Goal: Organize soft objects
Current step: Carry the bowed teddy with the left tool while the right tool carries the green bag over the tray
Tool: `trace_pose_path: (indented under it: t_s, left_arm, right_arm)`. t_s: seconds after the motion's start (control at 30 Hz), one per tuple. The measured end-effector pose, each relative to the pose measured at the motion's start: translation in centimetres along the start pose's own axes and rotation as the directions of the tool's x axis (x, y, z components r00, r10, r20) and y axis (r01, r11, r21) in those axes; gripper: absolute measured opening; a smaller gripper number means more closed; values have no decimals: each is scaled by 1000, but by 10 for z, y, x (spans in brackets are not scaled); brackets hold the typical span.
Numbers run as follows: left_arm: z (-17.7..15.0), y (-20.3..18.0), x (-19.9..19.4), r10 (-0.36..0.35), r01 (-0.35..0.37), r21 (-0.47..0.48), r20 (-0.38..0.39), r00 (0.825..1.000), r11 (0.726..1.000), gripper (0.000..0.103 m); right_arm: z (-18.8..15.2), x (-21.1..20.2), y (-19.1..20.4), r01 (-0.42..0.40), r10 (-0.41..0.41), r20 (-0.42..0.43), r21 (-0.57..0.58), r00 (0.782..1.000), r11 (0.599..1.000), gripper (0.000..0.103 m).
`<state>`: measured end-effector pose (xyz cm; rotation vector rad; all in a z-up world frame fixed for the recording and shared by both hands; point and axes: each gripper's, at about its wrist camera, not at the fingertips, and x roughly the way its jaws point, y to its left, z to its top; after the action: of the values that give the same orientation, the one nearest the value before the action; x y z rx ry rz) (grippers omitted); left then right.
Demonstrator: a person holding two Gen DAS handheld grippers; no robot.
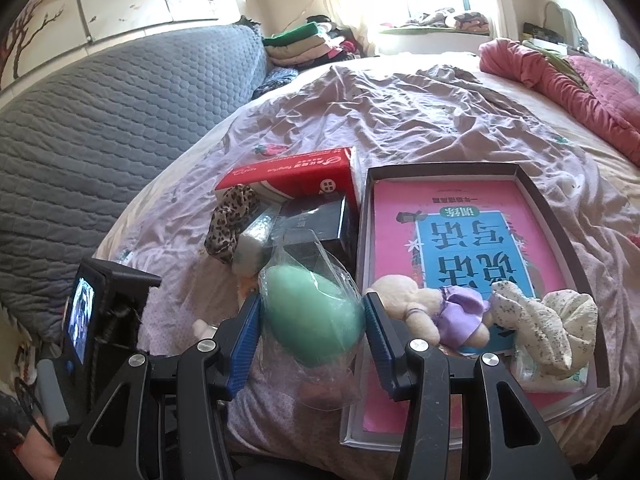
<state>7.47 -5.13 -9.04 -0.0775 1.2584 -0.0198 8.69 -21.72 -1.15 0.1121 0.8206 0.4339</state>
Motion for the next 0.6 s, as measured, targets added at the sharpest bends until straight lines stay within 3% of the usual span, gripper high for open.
trace_pose_path:
  t_s: [0.2, 0.43, 0.6]
  left_arm:
    - [-3, -3, -32, -61, 61, 11, 72, 996, 998, 28]
    - [3, -33, -83, -130, 115, 82, 201, 971, 990, 28]
    - [26, -66, -96, -189, 158, 146, 231, 955, 977, 28]
  right_arm:
    - [3, -8, -6, 11, -11, 15, 12, 1000, 1000, 52]
    - [8, -24, -21, 29, -31, 47, 50, 998, 998, 52]
    - [11, -46, -49, 72, -80, 76, 98, 994, 993, 52]
